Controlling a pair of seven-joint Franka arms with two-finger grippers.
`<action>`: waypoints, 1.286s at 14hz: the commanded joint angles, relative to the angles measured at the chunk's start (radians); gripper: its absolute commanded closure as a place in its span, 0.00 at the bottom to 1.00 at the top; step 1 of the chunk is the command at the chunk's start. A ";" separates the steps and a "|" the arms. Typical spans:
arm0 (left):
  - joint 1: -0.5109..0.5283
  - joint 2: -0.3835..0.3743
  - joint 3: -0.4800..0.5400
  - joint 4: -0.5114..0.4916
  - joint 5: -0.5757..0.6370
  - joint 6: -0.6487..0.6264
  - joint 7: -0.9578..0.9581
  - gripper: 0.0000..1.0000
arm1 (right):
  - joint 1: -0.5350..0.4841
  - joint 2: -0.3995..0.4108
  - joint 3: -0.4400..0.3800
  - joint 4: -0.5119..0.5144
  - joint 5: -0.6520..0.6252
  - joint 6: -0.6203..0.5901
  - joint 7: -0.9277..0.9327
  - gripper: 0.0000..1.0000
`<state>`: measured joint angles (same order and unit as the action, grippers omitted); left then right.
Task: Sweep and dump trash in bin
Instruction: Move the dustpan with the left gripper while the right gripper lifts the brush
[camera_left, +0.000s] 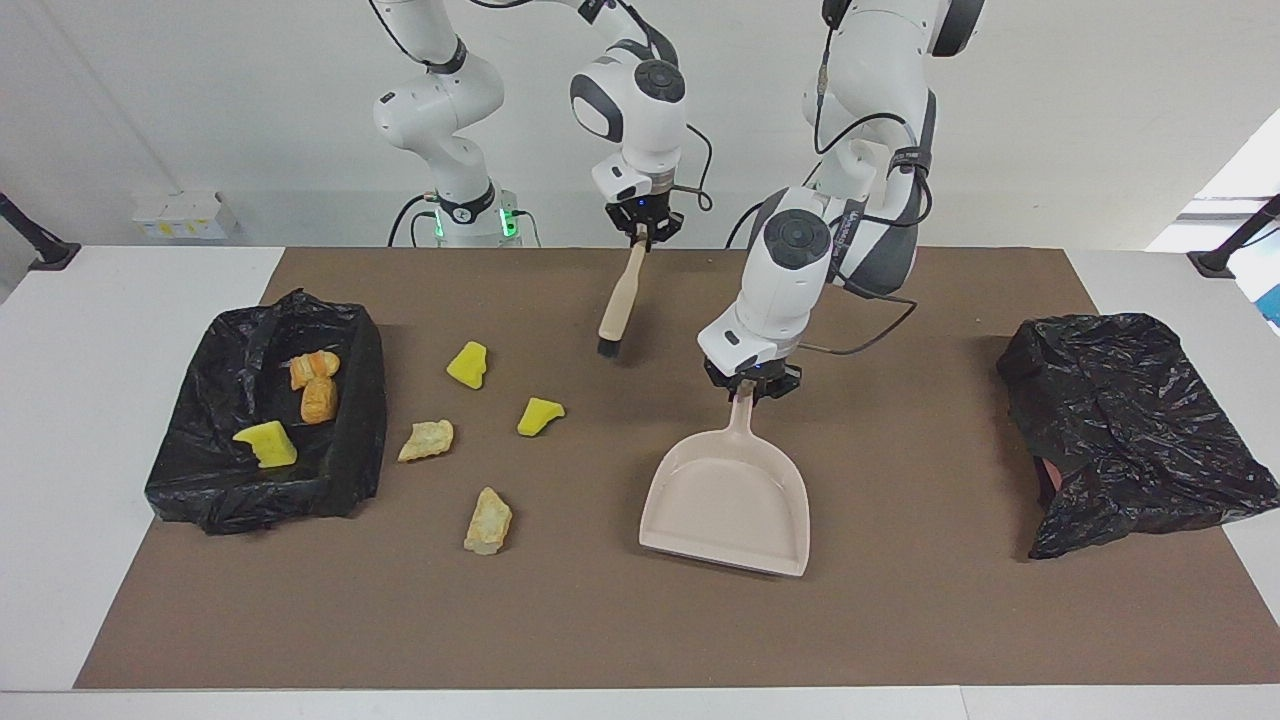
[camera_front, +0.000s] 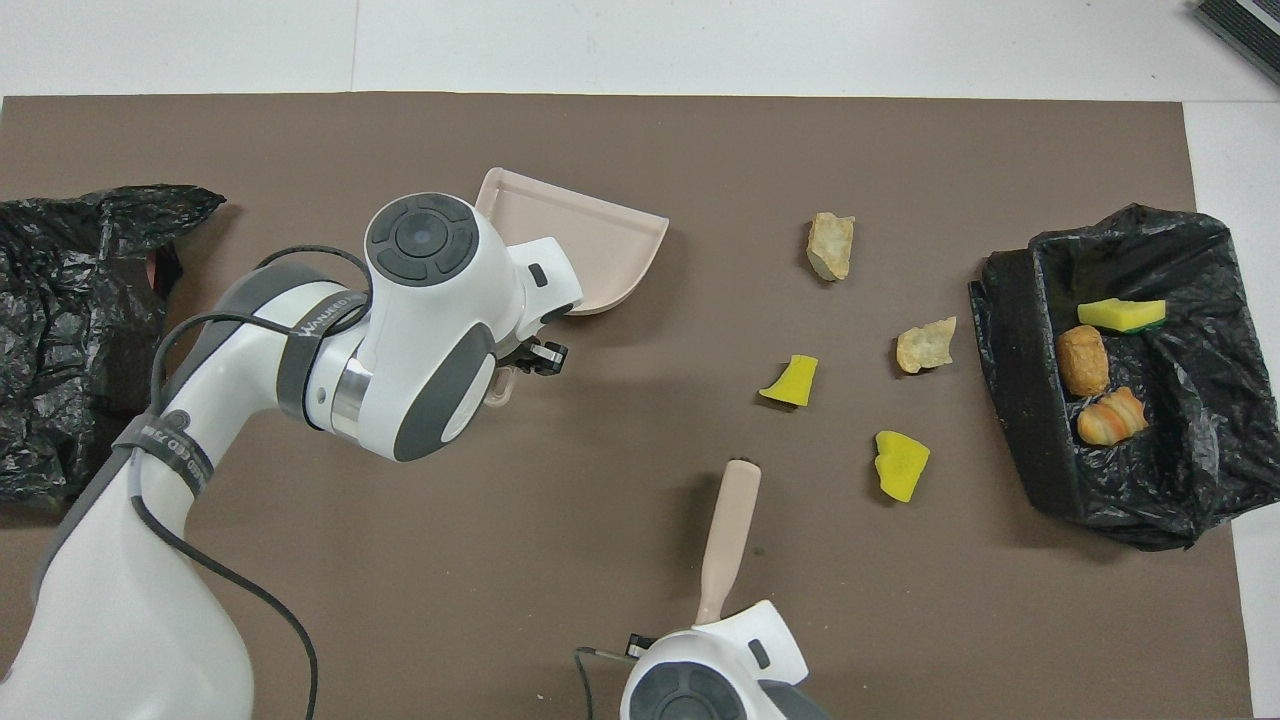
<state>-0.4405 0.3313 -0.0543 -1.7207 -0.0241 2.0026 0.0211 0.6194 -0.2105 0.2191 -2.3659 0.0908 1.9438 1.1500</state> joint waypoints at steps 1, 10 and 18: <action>0.045 -0.023 -0.004 -0.025 -0.002 -0.021 0.304 1.00 | -0.091 -0.073 0.010 -0.029 -0.034 -0.121 -0.002 1.00; 0.034 -0.063 -0.002 -0.102 0.117 0.001 1.014 1.00 | -0.242 -0.198 0.011 -0.229 -0.171 -0.145 -0.071 1.00; -0.101 -0.141 -0.004 -0.241 0.161 0.094 0.827 1.00 | -0.415 -0.147 0.011 -0.250 -0.091 -0.034 -0.311 1.00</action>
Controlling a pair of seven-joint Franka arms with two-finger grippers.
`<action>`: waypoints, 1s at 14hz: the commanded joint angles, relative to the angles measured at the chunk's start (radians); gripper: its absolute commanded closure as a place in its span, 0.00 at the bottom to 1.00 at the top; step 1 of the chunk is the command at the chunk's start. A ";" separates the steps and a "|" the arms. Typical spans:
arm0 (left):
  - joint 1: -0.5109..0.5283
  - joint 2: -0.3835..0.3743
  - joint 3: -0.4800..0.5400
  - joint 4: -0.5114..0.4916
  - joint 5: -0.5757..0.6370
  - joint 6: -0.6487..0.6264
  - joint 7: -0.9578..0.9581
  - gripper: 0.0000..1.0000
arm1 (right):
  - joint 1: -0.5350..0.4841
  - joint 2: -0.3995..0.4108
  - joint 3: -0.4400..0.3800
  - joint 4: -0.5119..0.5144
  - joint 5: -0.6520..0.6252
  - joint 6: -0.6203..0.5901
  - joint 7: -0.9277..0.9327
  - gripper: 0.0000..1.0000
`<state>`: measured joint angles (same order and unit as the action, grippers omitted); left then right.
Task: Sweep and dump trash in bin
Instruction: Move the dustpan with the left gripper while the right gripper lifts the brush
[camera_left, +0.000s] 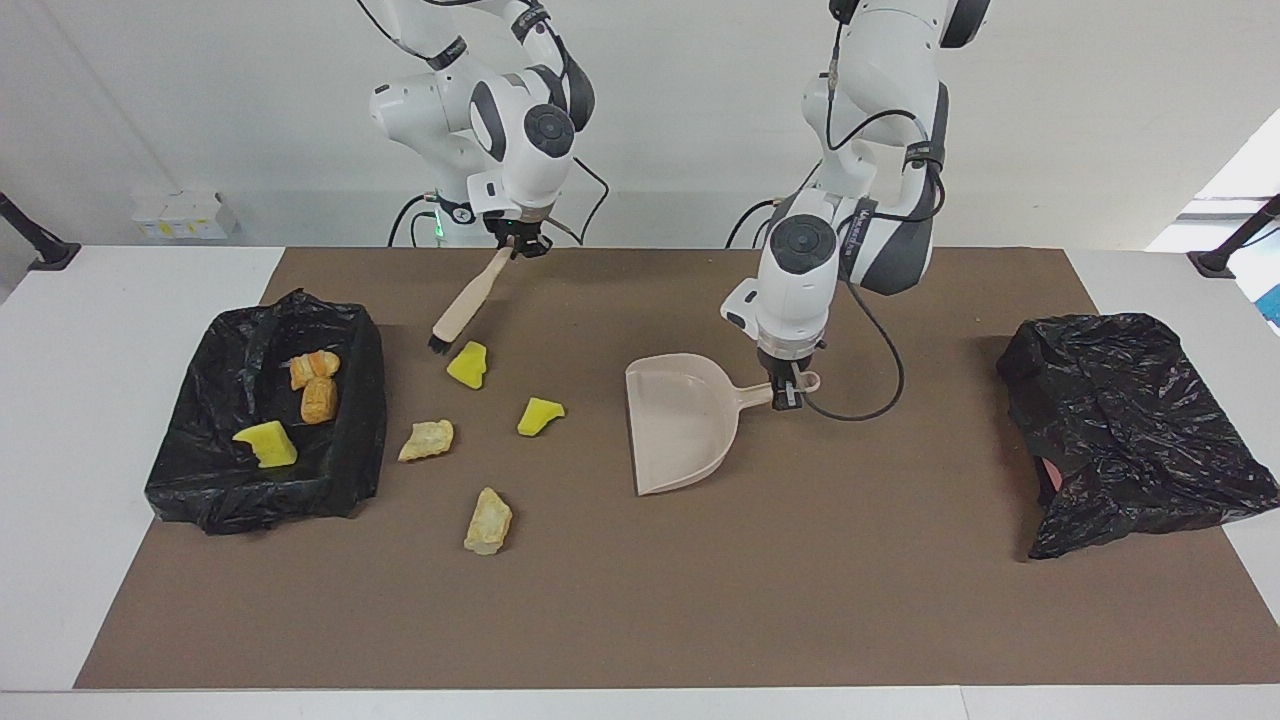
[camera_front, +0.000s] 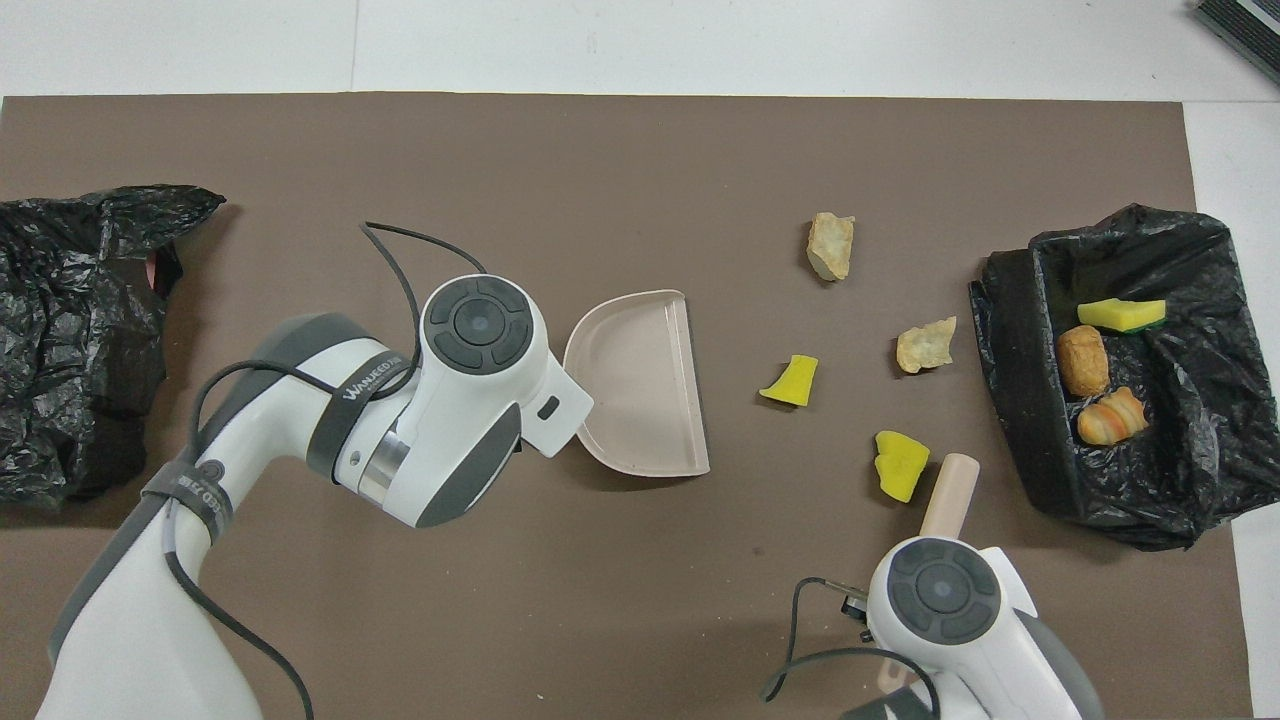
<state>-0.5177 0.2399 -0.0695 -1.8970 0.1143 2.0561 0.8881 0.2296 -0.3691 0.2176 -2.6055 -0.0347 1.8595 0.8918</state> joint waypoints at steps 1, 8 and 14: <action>-0.027 -0.057 0.010 -0.073 0.022 0.039 -0.082 1.00 | -0.041 0.030 0.014 -0.010 0.036 0.090 -0.072 1.00; -0.053 -0.056 0.007 -0.080 0.015 0.033 -0.175 1.00 | -0.018 0.300 0.019 0.257 0.079 0.173 -0.079 1.00; -0.054 -0.056 0.005 -0.082 0.008 0.038 -0.176 1.00 | -0.006 0.395 0.020 0.383 0.105 0.175 -0.161 1.00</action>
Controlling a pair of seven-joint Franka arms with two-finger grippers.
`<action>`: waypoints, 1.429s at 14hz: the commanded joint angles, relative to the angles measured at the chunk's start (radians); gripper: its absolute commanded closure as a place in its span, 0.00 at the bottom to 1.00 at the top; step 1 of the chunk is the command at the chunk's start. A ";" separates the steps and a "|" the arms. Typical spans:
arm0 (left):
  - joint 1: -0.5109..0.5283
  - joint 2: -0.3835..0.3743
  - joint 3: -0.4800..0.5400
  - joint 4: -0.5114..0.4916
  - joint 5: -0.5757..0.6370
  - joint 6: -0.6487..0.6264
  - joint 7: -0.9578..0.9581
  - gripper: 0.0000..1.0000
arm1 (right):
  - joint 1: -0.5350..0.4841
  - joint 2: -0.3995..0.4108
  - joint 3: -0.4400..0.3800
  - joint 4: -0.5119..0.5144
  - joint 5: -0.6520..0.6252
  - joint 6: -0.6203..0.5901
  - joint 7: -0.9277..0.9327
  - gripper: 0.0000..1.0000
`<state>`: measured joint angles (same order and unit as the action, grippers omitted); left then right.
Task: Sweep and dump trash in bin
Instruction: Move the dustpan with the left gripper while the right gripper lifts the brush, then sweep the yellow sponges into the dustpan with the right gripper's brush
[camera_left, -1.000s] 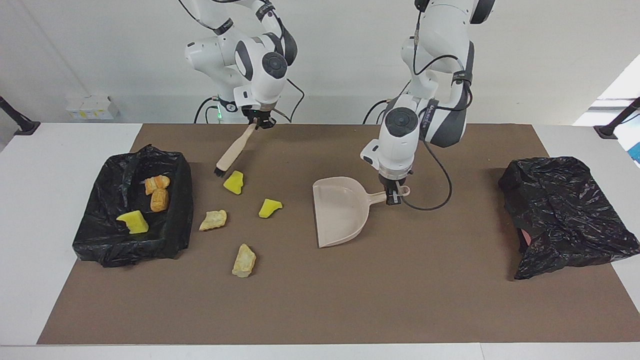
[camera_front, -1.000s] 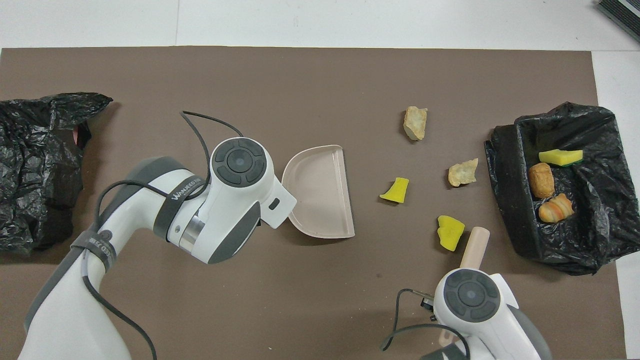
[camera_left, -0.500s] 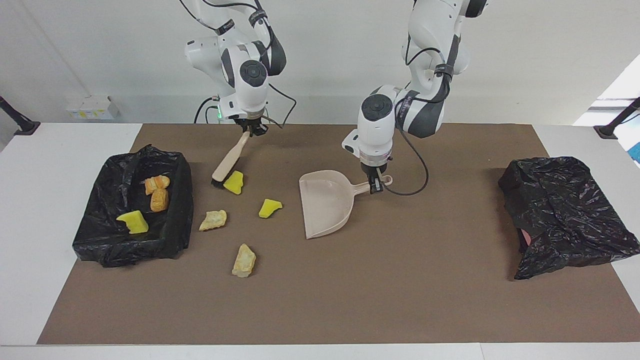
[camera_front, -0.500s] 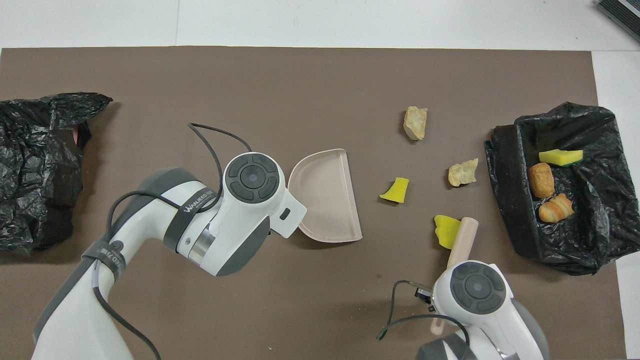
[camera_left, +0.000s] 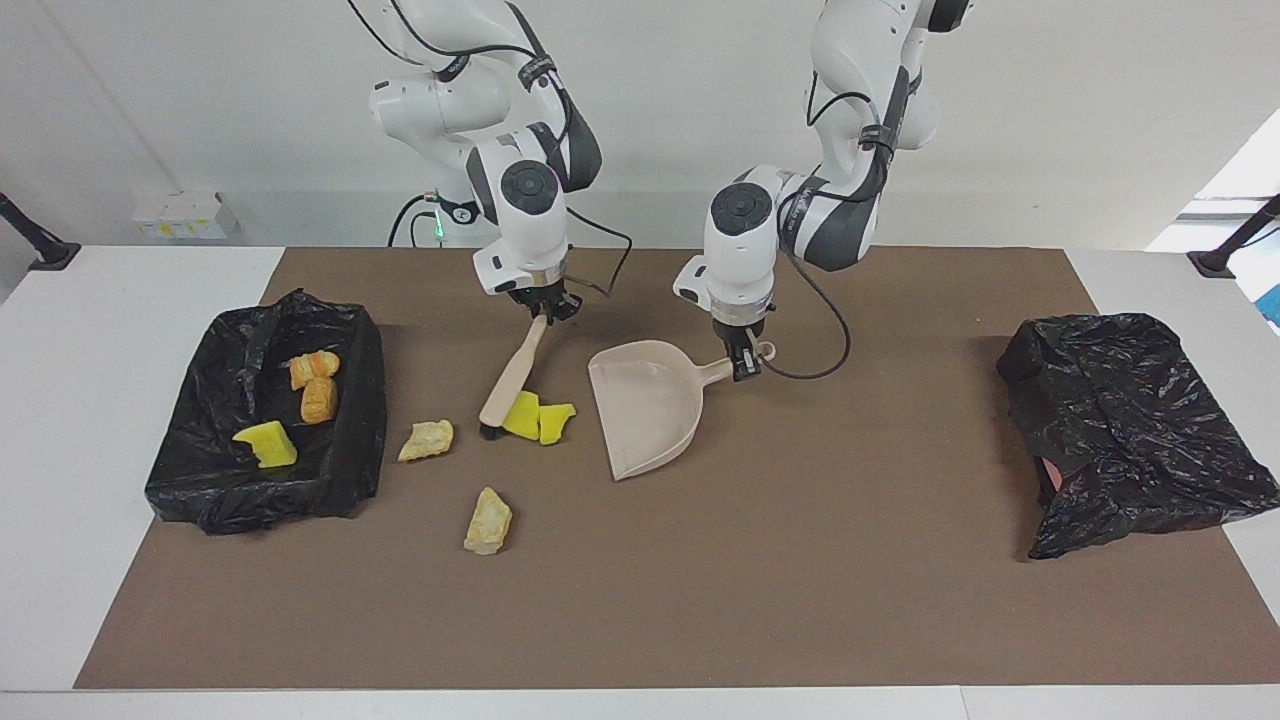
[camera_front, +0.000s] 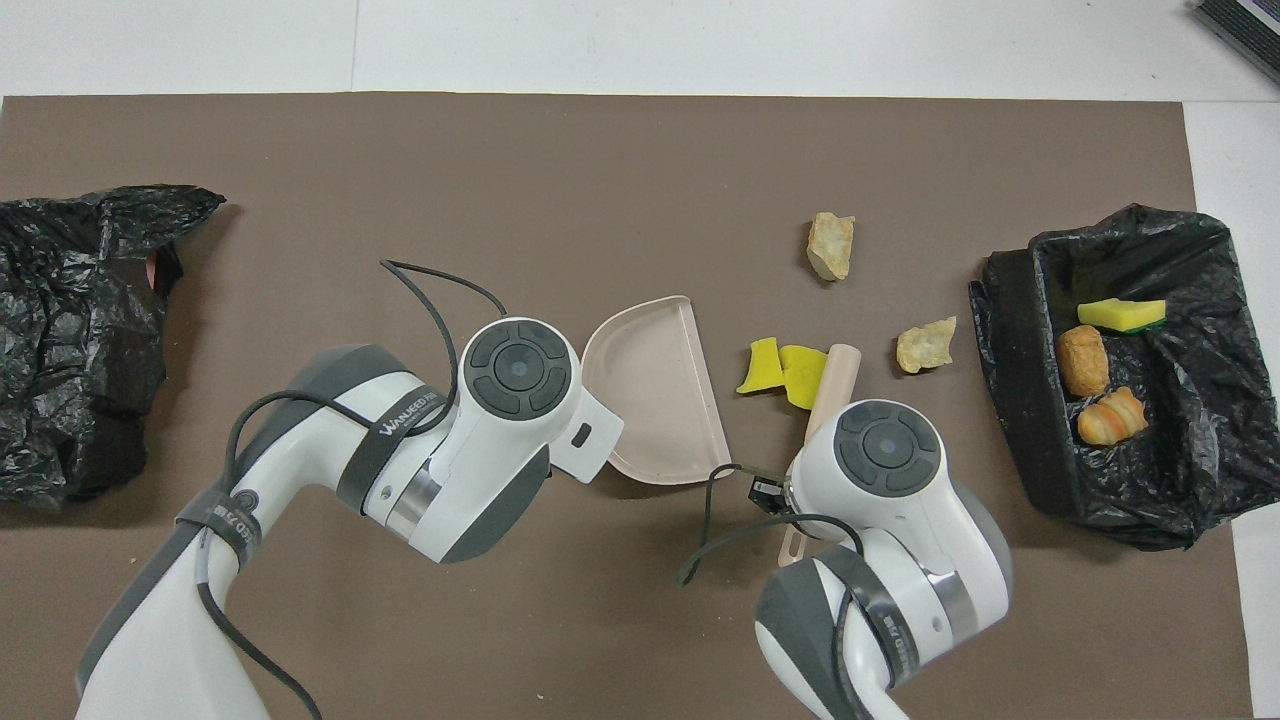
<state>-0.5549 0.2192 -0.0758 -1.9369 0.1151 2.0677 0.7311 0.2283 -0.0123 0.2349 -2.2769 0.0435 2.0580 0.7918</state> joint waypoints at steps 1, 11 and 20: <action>-0.016 -0.034 0.011 -0.042 0.008 0.031 -0.021 1.00 | 0.008 0.038 0.009 0.056 0.032 -0.028 -0.078 1.00; -0.005 -0.015 0.011 -0.040 0.006 0.097 -0.039 1.00 | 0.175 -0.006 0.020 0.108 0.115 -0.116 -0.322 1.00; 0.001 -0.009 0.013 -0.034 -0.008 0.109 -0.041 1.00 | -0.035 -0.015 0.006 0.189 -0.086 -0.246 -0.408 1.00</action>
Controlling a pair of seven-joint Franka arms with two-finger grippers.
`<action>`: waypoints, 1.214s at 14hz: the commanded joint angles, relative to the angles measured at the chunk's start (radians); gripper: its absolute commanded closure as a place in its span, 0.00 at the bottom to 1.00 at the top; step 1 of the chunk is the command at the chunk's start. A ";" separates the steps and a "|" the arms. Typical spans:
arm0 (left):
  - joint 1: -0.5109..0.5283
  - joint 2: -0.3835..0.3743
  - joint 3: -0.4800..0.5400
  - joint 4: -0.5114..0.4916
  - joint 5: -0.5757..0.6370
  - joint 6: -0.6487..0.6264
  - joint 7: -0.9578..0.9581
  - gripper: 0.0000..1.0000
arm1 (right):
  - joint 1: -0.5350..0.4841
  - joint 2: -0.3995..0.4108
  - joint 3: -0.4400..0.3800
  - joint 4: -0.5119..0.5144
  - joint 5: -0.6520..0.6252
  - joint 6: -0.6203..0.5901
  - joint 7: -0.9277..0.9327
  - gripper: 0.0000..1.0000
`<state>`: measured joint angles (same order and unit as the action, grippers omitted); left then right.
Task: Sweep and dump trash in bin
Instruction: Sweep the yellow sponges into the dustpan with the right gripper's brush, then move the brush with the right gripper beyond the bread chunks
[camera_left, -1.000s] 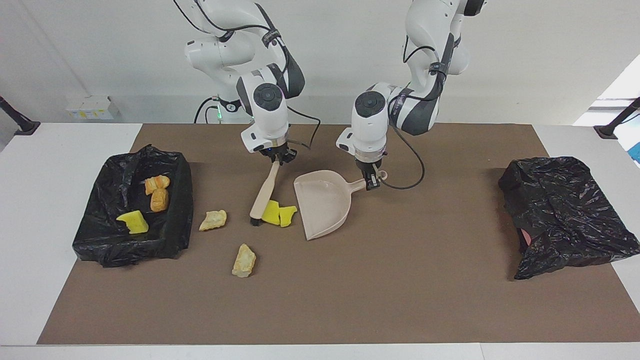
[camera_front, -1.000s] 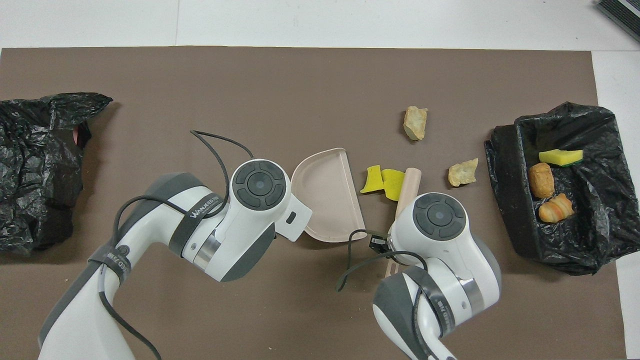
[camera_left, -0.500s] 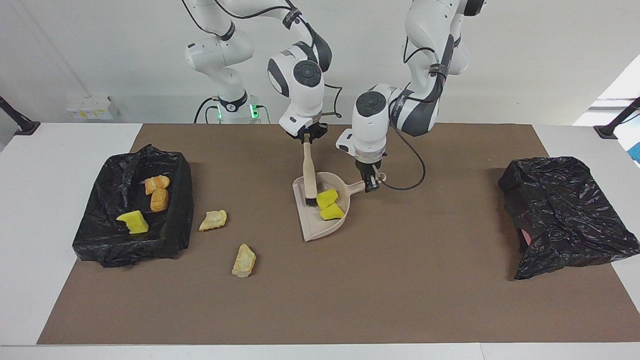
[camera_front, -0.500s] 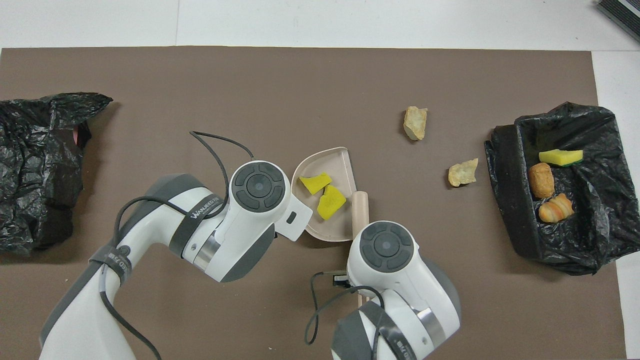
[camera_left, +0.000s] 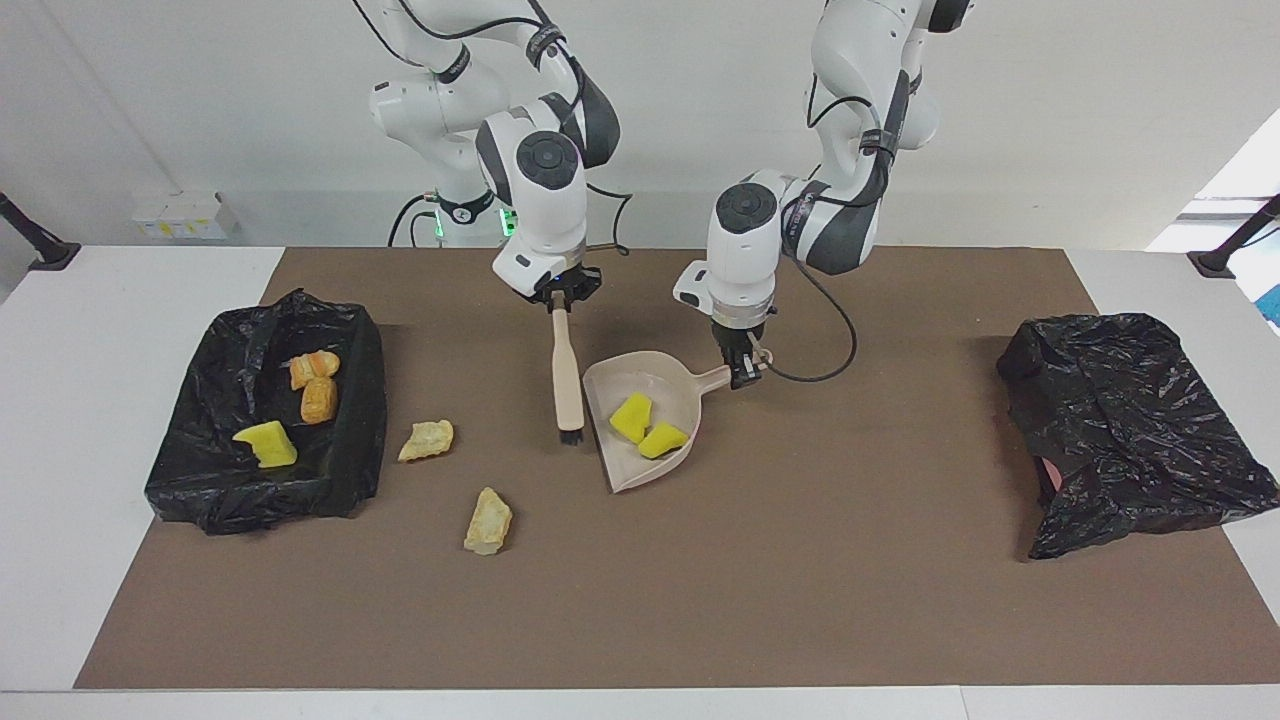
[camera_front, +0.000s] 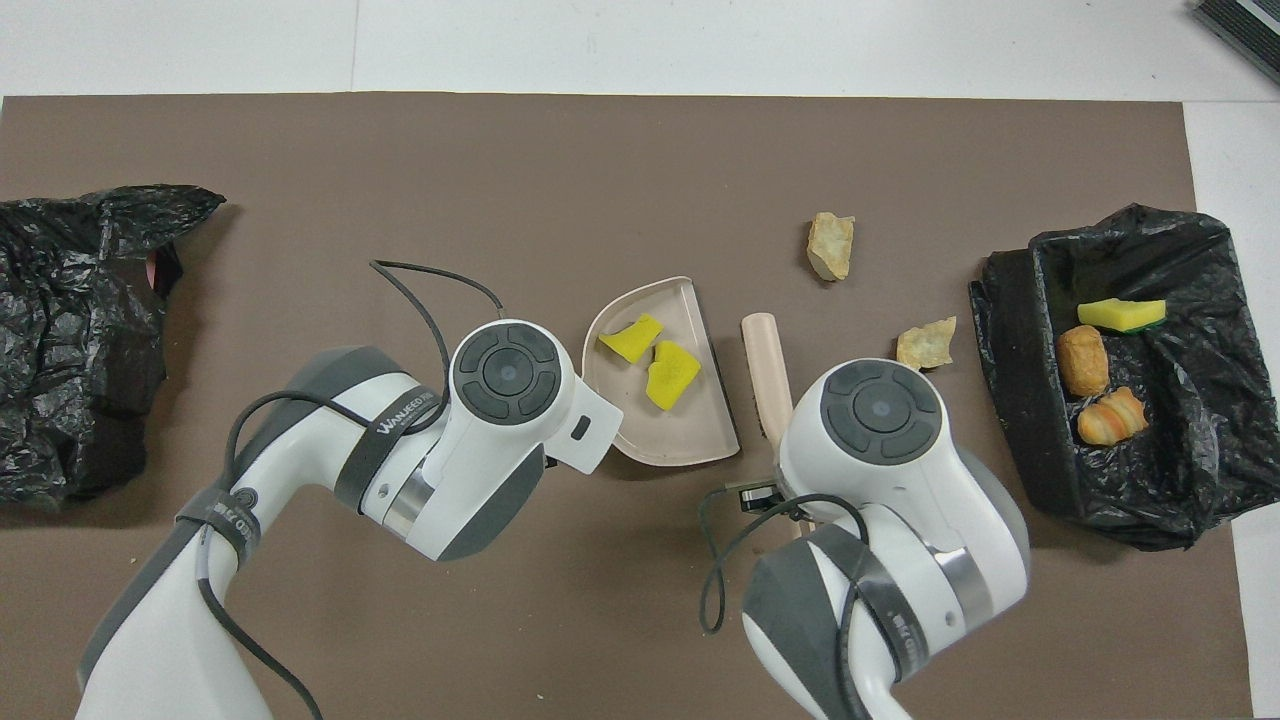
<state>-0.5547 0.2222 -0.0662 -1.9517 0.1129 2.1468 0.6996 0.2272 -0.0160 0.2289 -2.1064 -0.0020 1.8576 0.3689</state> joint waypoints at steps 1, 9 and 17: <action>0.001 -0.012 0.003 -0.020 -0.007 0.031 -0.011 1.00 | -0.048 -0.018 0.012 0.019 -0.061 -0.064 0.040 1.00; 0.001 -0.011 0.003 -0.016 -0.024 0.042 -0.012 1.00 | -0.184 -0.038 0.013 -0.029 -0.190 -0.109 0.366 1.00; -0.002 -0.011 0.003 -0.018 -0.036 0.042 -0.026 1.00 | -0.304 -0.067 0.018 -0.138 -0.188 0.020 0.242 1.00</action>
<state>-0.5547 0.2236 -0.0665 -1.9517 0.0942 2.1661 0.6903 -0.0477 -0.0610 0.2292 -2.2184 -0.1769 1.8293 0.6542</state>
